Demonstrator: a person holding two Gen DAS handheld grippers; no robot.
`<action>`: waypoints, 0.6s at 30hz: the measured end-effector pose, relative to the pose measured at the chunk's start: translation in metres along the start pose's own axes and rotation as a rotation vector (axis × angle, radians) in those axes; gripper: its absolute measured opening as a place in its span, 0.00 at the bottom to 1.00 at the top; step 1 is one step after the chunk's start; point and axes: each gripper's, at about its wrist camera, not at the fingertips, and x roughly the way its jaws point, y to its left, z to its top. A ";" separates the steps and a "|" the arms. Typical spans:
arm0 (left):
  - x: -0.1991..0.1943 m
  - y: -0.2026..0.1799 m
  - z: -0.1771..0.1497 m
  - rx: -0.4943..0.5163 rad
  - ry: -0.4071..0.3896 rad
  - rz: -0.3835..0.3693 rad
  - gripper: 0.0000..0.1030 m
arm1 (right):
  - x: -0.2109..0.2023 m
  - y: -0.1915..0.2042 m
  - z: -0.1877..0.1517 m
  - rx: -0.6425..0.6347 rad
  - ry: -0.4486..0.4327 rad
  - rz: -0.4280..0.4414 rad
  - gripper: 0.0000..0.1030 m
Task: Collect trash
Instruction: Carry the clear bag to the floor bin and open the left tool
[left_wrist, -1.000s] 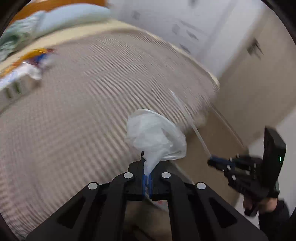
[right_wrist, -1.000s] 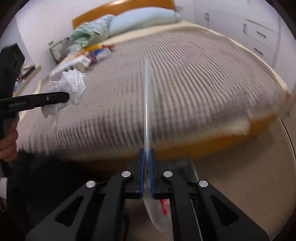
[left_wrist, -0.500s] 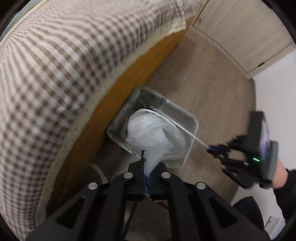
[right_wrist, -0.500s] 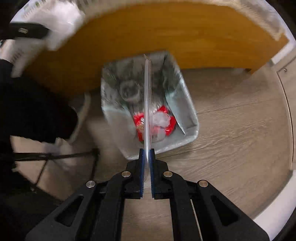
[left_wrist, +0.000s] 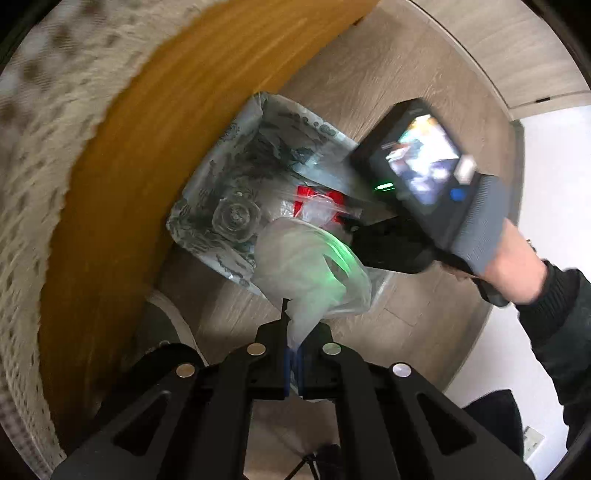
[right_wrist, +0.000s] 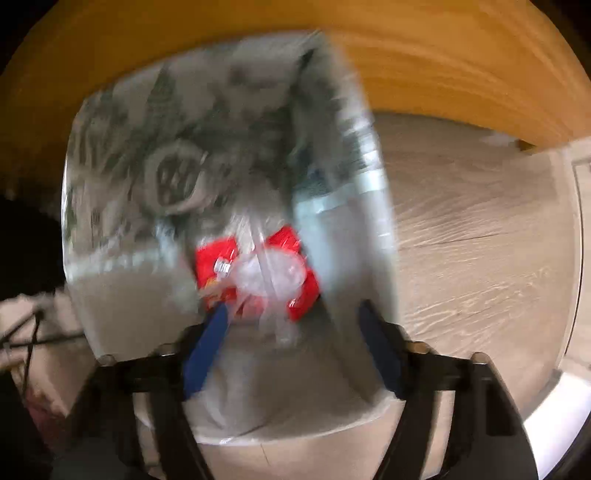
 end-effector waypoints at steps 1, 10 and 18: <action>0.006 0.000 0.004 0.005 0.011 0.004 0.00 | -0.005 -0.006 -0.001 0.025 -0.016 0.009 0.69; 0.087 -0.034 0.078 0.163 -0.002 0.212 0.00 | -0.075 -0.051 -0.079 0.404 -0.171 0.117 0.69; 0.115 -0.019 0.105 0.094 -0.036 0.303 0.62 | -0.080 -0.033 -0.117 0.497 -0.142 0.167 0.69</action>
